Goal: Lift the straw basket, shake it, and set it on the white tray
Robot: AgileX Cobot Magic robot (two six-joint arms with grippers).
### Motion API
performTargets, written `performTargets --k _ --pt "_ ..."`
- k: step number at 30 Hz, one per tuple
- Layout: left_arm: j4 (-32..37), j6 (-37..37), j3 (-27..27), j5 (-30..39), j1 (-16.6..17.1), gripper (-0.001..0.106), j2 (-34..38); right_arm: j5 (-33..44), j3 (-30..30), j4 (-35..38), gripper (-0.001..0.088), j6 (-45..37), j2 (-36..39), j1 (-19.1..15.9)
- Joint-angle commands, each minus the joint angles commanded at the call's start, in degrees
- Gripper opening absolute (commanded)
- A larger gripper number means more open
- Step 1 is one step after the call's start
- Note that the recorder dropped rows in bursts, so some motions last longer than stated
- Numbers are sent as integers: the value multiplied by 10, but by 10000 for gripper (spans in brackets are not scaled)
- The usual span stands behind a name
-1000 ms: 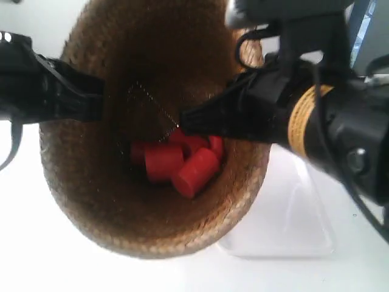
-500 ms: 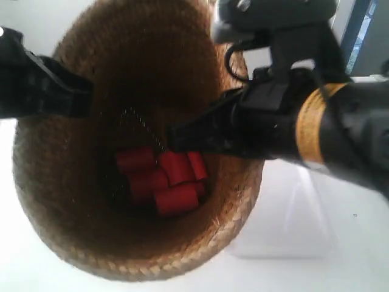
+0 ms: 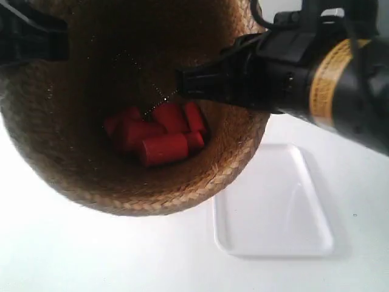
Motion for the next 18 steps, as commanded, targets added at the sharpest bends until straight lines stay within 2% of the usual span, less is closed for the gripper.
performTargets --k 2,3,5,7,8,9,12,14,15,16,18 --pt "-43 90 -20 -9 -29 0 -34 -24 -20 99 0 -110 -37 25" --pt "-43 103 -24 -14 -38 0 -49 -40 -22 101 0 -117 -51 34" --pt "-3 91 -20 -10 -41 0 -48 -81 -9 35 0 -66 -61 41" --pt "42 32 1 0 -30 0 -12 -52 8 -79 0 52 -27 25" --pt "45 14 3 12 -28 0 7 -31 10 -86 0 60 -5 18" --pt "36 14 -1 24 -28 0 14 -16 7 -69 0 42 7 15" --pt "-9 62 -31 33 -52 0 -15 -2 -24 74 0 -85 -19 31" --pt "0 75 -49 25 -68 0 -45 -26 -28 99 0 -110 -60 50" --pt "28 70 -50 25 -69 0 -47 -48 -23 73 0 -97 -69 52" --pt "67 51 -43 26 -66 0 -40 -59 -11 15 0 -50 -67 50" --pt "136 -23 -16 33 -46 0 3 -34 12 -99 0 73 -27 29"
